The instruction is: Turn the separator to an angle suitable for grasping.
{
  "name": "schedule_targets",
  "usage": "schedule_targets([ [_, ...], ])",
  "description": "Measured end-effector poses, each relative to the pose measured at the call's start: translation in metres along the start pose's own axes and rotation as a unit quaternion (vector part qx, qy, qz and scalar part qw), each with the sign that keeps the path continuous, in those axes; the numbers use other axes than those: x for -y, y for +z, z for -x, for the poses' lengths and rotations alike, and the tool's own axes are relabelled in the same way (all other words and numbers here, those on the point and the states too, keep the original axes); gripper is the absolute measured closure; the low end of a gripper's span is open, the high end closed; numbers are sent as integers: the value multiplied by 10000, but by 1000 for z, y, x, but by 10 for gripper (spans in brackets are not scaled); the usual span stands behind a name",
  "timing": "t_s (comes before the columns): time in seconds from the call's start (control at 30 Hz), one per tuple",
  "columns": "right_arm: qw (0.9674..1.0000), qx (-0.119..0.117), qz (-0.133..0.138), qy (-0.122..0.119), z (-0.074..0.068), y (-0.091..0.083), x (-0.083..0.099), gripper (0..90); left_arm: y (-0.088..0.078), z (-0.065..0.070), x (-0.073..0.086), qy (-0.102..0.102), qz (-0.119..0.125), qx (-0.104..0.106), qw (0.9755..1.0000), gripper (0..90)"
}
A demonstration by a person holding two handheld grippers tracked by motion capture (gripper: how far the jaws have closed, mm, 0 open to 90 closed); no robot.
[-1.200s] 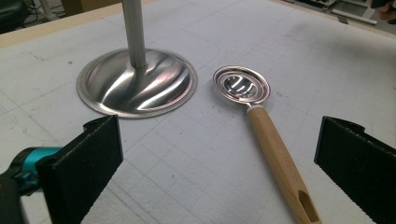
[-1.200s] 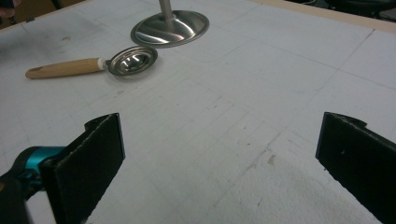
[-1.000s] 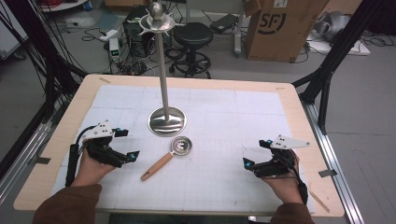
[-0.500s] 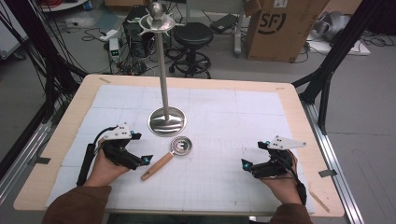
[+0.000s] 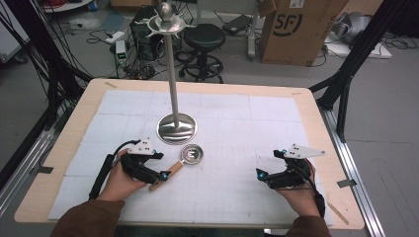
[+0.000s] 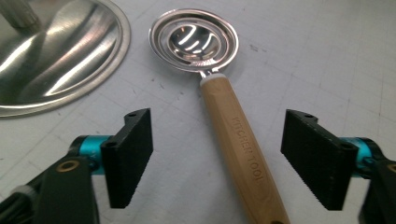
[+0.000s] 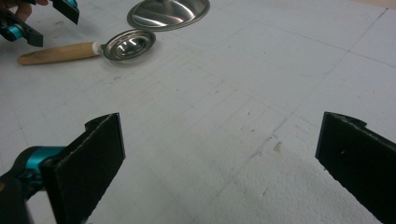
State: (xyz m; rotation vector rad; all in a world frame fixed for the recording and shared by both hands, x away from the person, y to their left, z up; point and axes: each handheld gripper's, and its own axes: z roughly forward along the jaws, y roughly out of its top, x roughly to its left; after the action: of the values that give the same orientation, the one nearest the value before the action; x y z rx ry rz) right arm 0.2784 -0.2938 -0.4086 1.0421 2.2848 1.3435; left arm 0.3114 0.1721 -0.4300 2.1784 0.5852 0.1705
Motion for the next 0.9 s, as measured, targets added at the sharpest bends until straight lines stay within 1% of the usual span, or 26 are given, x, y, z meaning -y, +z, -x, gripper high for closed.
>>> schedule_targets([
  [0.03, 10000, -2, -9, 4, 0, 0, 0, 2, 0, 0, 0, 2, -46, 21, 10000, 319],
  [0.07, 10000, -2, -9, 4, 0, 0, 0, 2, 1, 0, 0, -16, -49, 49, 10000, 319],
  [0.13, 10000, -1, -22, -15, 1, 1, 1, 2, 3, 0, 1, -51, -121, 86, 9999, 376],
  [0.23, 10000, -2, -64, -15, 0, 2, 1, 2, 5, 1, 1, -41, -211, 106, 9997, 404],
  [0.27, 10000, 4, -77, -18, 0, 3, 1, 2, 7, 2, 1, 14, -263, 131, 9996, 415],
  [0.33, 10000, -1, -82, -23, 1, 3, 2, 2, 8, 3, 1, 45, -298, 139, 9995, 444],
  [0.37, 10000, -1, -82, -23, 1, 3, 2, 2, 9, 4, 0, 68, -333, 158, 9993, 444],
  [0.43, 9999, -3, -105, -18, 1, 3, 2, 3, 12, 6, 0, 103, -398, 230, 9989, 479],
  [0.47, 9999, -3, -105, -18, 1, 3, 2, 3, 14, 7, 0, 160, -479, 236, 9984, 479],
  [0.5, 9999, -1, -108, -24, 1, 4, 2, 2, 18, 10, 0, 247, -625, 194, 9976, 504],
  [0.53, 9999, -2, -114, -30, 1, 4, 3, 2, 18, 10, 0, 247, -625, 194, 9976, 510],
  [0.57, 9999, -2, -114, -30, 1, 4, 3, 2, 19, 12, 0, 340, -638, 139, 9973, 510],
  [0.6, 9999, 3, -133, -31, 0, 4, 3, 2, 19, 12, -1, 423, -688, 87, 9967, 546],
  [0.63, 9999, 5, -132, -32, 0, 4, 3, 3, 19, 13, -2, 476, -723, 85, 9962, 563],
  [0.8, 9999, 4, -137, -48, 0, 5, 3, 3, 18, 12, -2, 466, -702, 136, 9964, 585],
  [0.9, 9999, 2, -132, -51, 1, 5, 3, 2, 17, 12, -2, 458, -687, 211, 9964, 609],
])
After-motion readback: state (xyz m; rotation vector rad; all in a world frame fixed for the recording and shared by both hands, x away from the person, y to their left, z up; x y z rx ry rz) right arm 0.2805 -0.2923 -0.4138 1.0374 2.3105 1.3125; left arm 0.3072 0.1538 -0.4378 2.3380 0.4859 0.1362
